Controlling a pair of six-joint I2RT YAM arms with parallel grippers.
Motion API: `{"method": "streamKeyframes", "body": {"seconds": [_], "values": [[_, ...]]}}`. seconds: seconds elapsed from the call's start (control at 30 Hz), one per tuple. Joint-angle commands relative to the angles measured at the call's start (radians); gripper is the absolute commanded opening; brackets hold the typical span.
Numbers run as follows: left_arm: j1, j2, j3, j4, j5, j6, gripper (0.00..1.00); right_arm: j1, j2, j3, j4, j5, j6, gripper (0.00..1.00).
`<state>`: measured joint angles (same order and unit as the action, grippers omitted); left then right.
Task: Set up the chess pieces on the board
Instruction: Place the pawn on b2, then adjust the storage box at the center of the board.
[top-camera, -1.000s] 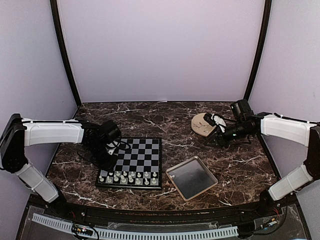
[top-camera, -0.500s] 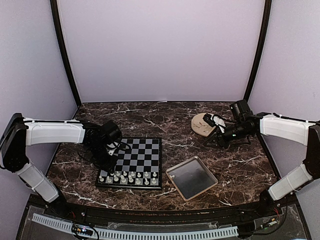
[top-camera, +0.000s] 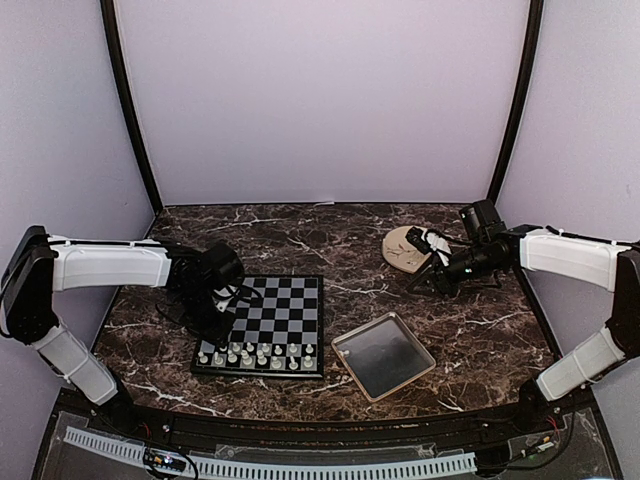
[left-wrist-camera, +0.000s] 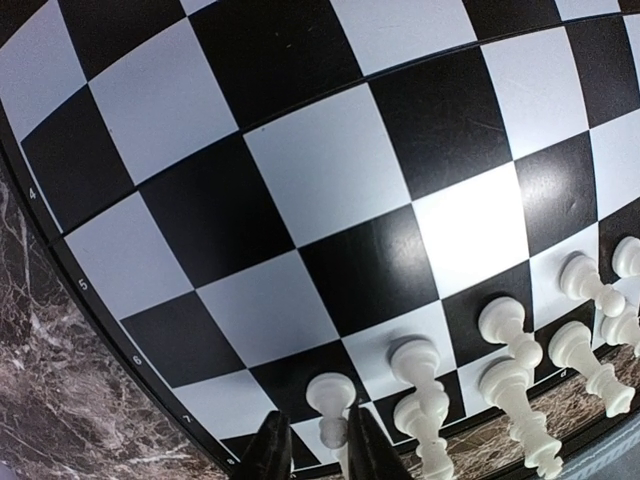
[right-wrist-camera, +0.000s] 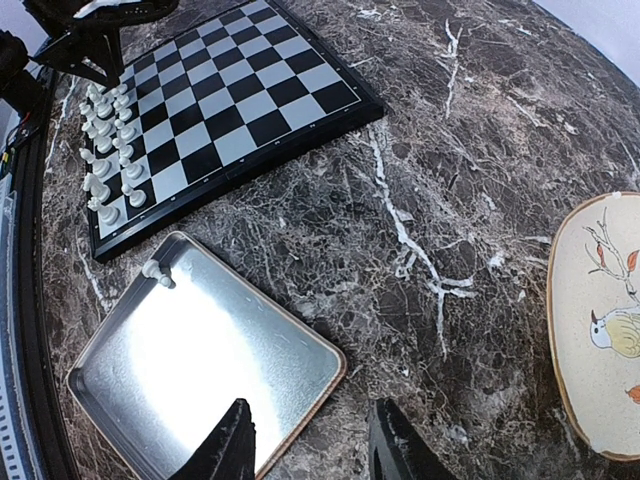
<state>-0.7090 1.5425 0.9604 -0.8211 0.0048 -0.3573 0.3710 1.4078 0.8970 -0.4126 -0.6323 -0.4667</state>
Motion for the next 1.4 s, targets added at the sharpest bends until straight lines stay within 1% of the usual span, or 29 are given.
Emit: {"method": "streamKeyframes", "body": {"seconds": [0.0,0.27,0.37,0.47,0.53,0.6,0.77,0.83,0.9,1.03,1.17,1.27,1.37], "values": [[0.004,0.001,0.012,-0.042,-0.026,-0.011,0.22,-0.005,-0.009,0.0,0.009,-0.014,-0.009,0.4],[0.003,0.005,0.018,-0.037,-0.025,-0.001,0.22,-0.005,-0.012,-0.001,0.009,-0.015,-0.012,0.4],[0.003,-0.008,0.034,-0.041,-0.006,0.012,0.26,-0.005,-0.012,0.002,0.006,-0.016,-0.011,0.4],[0.003,-0.03,0.114,-0.102,-0.039,0.028,0.29,-0.006,-0.012,0.008,-0.002,-0.024,-0.01,0.4],[0.002,-0.048,0.18,-0.113,-0.045,0.053,0.32,-0.006,-0.012,0.013,-0.006,-0.03,-0.011,0.4],[-0.01,-0.068,0.222,-0.061,-0.008,0.096,0.34,-0.005,-0.011,0.016,-0.011,-0.035,-0.014,0.4],[-0.083,-0.063,0.248,0.165,0.155,0.196,0.33,-0.005,-0.02,0.021,-0.027,-0.041,-0.022,0.4],[-0.131,-0.021,0.285,0.23,0.183,0.242,0.32,-0.006,-0.029,0.023,-0.037,-0.036,-0.023,0.4],[-0.169,0.054,0.358,0.243,0.187,0.275,0.31,-0.007,-0.038,0.025,-0.041,-0.027,-0.017,0.4],[-0.227,0.277,0.577,0.128,0.165,0.325,0.26,-0.044,-0.056,0.025,-0.011,-0.01,0.028,0.39],[-0.284,0.474,0.771,0.034,0.153,0.362,0.25,-0.106,-0.079,0.012,0.033,0.046,0.084,0.39],[-0.313,0.585,0.888,-0.021,0.15,0.372,0.22,-0.155,-0.092,0.003,0.055,0.082,0.108,0.4],[-0.325,0.657,0.964,-0.046,0.178,0.365,0.2,-0.193,-0.102,-0.009,0.07,0.073,0.123,0.4]]}}
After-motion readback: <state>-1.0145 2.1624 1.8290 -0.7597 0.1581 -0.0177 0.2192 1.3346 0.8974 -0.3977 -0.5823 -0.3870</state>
